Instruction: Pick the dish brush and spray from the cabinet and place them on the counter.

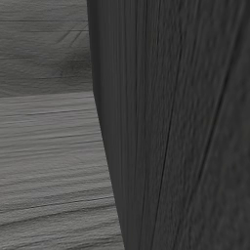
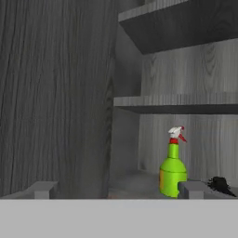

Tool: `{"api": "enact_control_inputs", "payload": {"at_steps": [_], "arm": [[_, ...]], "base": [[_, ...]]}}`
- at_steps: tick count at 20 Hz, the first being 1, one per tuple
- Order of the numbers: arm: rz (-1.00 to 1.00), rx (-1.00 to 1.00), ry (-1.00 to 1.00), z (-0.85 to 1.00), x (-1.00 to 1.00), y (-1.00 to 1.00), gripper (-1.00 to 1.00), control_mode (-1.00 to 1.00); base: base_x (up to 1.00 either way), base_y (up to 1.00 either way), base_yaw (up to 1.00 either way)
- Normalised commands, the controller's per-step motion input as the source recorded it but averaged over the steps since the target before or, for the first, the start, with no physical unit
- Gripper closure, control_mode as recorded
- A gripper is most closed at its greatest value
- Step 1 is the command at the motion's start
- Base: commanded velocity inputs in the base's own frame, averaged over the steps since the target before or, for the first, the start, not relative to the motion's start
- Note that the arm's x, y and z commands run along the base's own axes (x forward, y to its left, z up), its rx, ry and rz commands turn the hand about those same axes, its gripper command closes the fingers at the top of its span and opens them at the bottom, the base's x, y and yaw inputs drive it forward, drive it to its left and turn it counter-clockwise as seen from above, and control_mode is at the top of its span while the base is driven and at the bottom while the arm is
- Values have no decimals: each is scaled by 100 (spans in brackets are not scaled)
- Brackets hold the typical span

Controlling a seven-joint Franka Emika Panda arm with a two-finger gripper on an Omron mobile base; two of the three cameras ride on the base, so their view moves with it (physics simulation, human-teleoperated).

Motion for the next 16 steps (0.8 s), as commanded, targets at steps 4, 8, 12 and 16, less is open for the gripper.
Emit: {"api": "enact_control_inputs", "payload": {"at_steps": [4,8,12,16], "arm": [[-12,0,-5,0,14,0,-100,-100],[-8,2,-4,0,2,0,-100,-100],[-6,4,-3,0,7,0,-100,-100],[-1,14,0,6,18,-1,-100,-100]], "base": [[0,0,0],[0,0,0],[0,0,0],[0,0,0]]}}
